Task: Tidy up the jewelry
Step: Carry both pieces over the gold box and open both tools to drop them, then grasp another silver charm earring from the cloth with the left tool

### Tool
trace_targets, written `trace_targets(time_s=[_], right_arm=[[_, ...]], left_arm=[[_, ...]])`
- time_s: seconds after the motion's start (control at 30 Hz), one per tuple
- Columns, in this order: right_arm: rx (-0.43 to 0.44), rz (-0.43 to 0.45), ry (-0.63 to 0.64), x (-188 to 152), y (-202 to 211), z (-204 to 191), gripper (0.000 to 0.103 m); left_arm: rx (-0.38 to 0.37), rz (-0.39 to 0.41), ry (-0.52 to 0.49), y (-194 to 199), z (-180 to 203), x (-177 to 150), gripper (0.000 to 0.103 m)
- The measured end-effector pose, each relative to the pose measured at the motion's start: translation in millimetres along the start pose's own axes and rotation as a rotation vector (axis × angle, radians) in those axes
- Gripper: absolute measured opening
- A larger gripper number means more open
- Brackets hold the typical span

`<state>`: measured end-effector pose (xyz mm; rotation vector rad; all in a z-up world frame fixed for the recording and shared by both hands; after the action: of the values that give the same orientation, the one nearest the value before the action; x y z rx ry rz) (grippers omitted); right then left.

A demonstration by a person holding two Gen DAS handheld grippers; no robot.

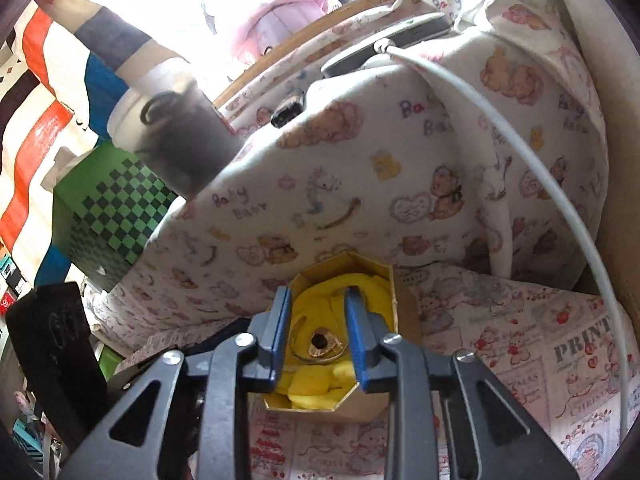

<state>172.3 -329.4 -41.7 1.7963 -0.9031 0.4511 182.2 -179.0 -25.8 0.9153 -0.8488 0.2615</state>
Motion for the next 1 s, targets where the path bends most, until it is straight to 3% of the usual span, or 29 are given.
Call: trace_targets(time_s=[0.03,0.2,0.3,0.37,0.5,0.7,0.87,1.0], right_arm=[[0.003,0.003,-0.005,0.9,1.5,0.7,0.025],[-0.007,0.026,-0.018,3.7,10.7,3.0,0.025],[-0.015,0.054,0.001,4.1,19.5,-2.3,0.030],[-0.022,0.078,0.023,2.9,27.0,-9.4,0.032],[-0.034,0.122,0.079,-2.0,40.4,-25.7,0.038],[-0.051,0.188,0.192,-15.6,57.0,-56.4,0.048],[-0.085,0.228,0.266,-30.1,58.0,-76.5,0.066],[-0.128,0.244,0.299,-38.8,49.6,-83.1,0.082]], left_arm=[[-0.003,0.000,0.002,2.5,-0.9,0.6,0.033],[0.040,0.044,-0.031,30.8,-5.1,5.9,0.035],[0.073,0.098,-0.052,62.1,-7.1,8.5,0.045],[0.107,0.136,-0.069,83.9,-8.3,10.0,0.058],[0.185,0.216,-0.098,130.2,-13.5,7.2,0.063],[0.234,0.305,-0.078,177.9,-29.5,-0.7,0.075],[0.311,0.362,-0.083,194.5,-43.2,-11.9,0.098],[0.307,0.369,0.008,189.6,-70.9,-22.8,0.101]])
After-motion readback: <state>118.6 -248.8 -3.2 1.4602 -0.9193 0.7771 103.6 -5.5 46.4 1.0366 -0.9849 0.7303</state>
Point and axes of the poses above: each gripper's, at about its wrist camera, not at the fingertips, and y roughly against the way its jaws point, z to its right, x to its top, the point moved 4 cm from there along -y, roughly the way its jaws point, and after that the axes turned 15 degrees about -x, right-handed, at the moved point
